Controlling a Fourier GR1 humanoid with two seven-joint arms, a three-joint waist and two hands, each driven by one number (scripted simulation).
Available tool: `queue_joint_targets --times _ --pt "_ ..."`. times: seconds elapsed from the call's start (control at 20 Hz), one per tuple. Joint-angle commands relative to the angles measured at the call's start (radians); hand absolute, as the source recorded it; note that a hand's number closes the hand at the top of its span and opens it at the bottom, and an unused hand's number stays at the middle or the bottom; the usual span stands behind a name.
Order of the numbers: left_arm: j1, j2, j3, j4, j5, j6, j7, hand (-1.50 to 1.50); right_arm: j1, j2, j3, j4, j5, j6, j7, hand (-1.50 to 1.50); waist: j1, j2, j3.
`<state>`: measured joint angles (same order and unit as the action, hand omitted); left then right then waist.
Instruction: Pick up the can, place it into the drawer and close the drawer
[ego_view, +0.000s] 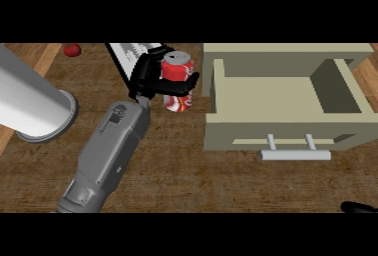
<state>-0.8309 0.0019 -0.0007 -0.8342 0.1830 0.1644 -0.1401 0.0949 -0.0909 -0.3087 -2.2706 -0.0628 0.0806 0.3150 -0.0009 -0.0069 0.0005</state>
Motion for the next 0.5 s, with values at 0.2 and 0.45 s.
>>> queue_joint_targets --times 0.2,0.45 --pt "-0.212 0.001 -0.032 -0.105 -0.032 0.120 0.263 1.50 -0.006 0.007 0.009 0.008 0.009 -0.001 -0.005 -1.50 -0.006 0.005 0.000" --pt "-0.340 -0.002 -0.084 0.003 0.010 0.176 0.274 1.50 -0.058 -0.008 0.022 -0.021 0.015 -0.026 0.070 -1.50 -0.020 0.010 0.000"
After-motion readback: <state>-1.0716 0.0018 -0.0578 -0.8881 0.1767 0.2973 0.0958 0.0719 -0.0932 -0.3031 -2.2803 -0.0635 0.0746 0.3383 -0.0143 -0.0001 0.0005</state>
